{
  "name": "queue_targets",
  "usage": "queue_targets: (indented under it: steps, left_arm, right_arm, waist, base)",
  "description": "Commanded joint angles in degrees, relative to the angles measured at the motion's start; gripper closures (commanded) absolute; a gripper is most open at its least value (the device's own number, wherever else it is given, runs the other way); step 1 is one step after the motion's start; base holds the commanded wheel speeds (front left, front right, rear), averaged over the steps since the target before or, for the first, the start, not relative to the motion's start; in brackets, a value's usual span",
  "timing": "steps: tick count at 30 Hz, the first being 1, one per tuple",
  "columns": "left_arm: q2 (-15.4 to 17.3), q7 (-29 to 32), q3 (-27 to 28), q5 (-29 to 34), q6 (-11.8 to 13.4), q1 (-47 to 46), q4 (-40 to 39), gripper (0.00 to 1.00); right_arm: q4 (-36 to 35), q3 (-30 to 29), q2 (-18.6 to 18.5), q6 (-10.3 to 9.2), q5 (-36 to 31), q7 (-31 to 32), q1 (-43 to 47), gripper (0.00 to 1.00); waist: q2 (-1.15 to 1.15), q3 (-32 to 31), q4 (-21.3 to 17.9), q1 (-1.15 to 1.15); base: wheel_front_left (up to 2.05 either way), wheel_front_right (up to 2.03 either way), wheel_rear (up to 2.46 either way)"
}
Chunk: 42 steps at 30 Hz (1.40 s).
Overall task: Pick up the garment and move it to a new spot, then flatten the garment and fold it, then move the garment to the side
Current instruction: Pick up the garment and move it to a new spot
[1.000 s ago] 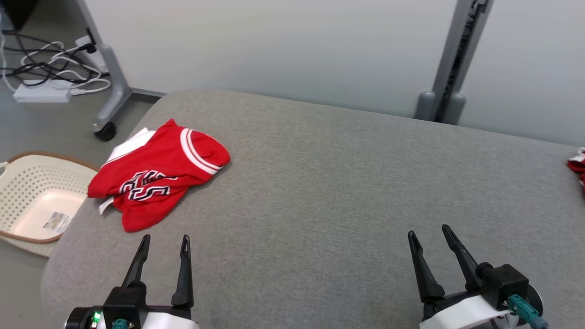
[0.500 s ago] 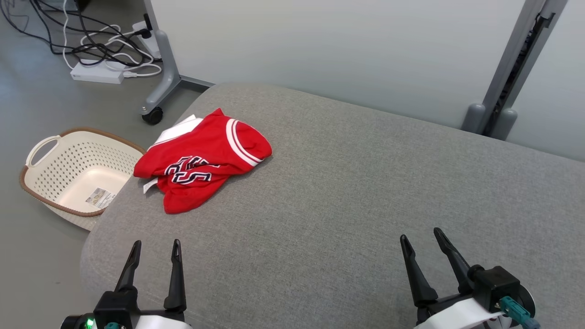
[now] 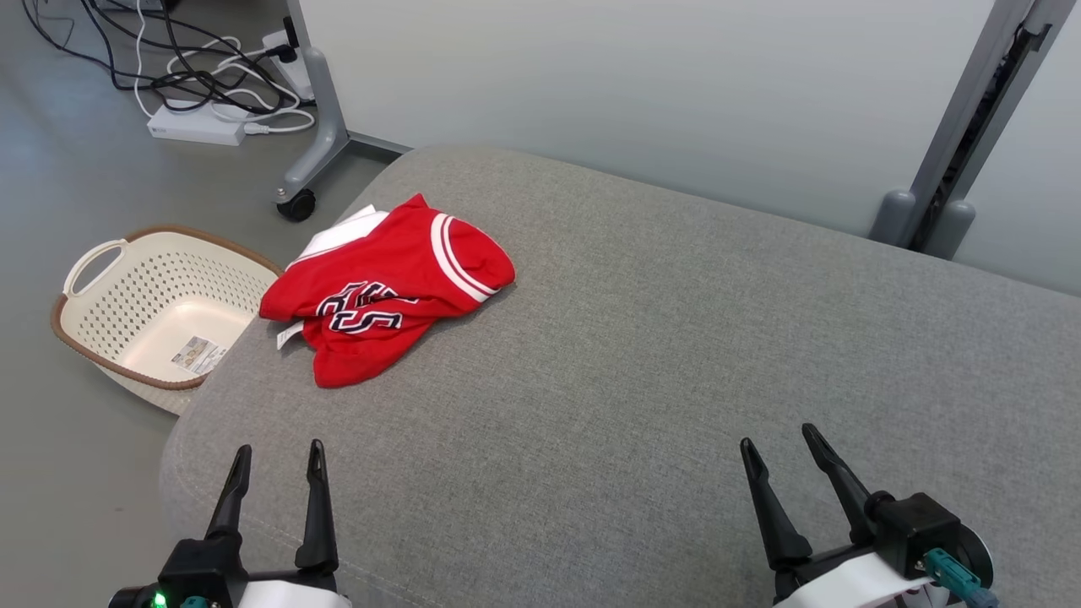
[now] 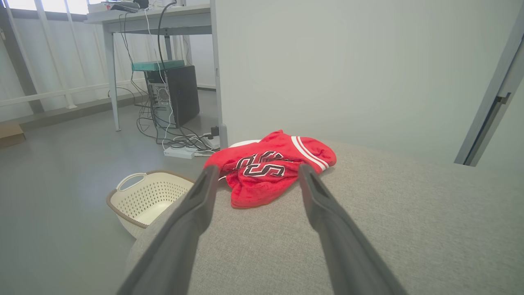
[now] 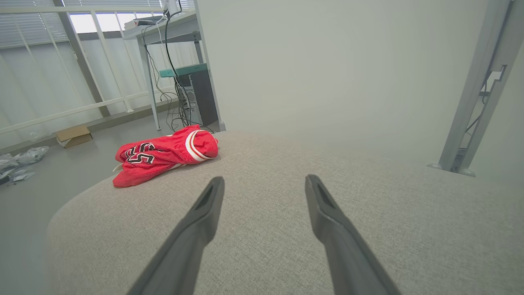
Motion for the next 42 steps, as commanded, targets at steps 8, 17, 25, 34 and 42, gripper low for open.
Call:
queue_targets:
  steps: [8, 17, 25, 34, 42]
  left_arm:
    - [0.2, 0.0, -1.1, -3.1, 2.1, -3.5, -1.3, 0.00]
    - [0.2, 0.0, -2.4, -7.0, 4.5, -11.4, -2.3, 0.00]
    - [0.2, 0.0, 1.3, -7.2, 4.0, -22.4, 1.7, 0.00]
    - [1.0, 0.0, 5.7, -7.2, 0.8, -37.7, 21.3, 0.00]
    - [2.9, 1.4, 6.1, -9.6, -1.8, -51.0, 38.0, 0.00]
  right_arm:
    - [-0.9, 0.3, -3.3, -0.01, -1.0, -0.1, -2.5, 0.00]
    - [-2.6, 1.4, -7.9, -0.01, -2.0, -0.1, -6.9, 0.00]
    - [-4.0, 1.8, -10.7, -0.01, -2.6, -0.1, -11.0, 0.00]
    - [-4.7, 0.7, -12.3, -0.01, -3.0, -0.1, -13.1, 0.00]
    - [-5.2, -0.2, -12.5, -0.01, -3.9, 0.0, -14.0, 0.00]
  waist:
    - [0.00, 5.7, -0.5, 0.00]
    - [0.00, 14.1, -2.6, 0.00]
    - [0.00, 21.1, -5.5, 0.00]
    - [0.00, 26.0, -8.2, 0.00]
    - [0.00, 28.4, -9.2, 0.00]
  base:
    - [0.00, 0.00, 0.00]
    - [0.00, 0.00, 0.00]
    - [0.00, 0.00, 0.00]
    - [0.00, 0.00, 0.00]
    - [0.00, 0.00, 0.00]
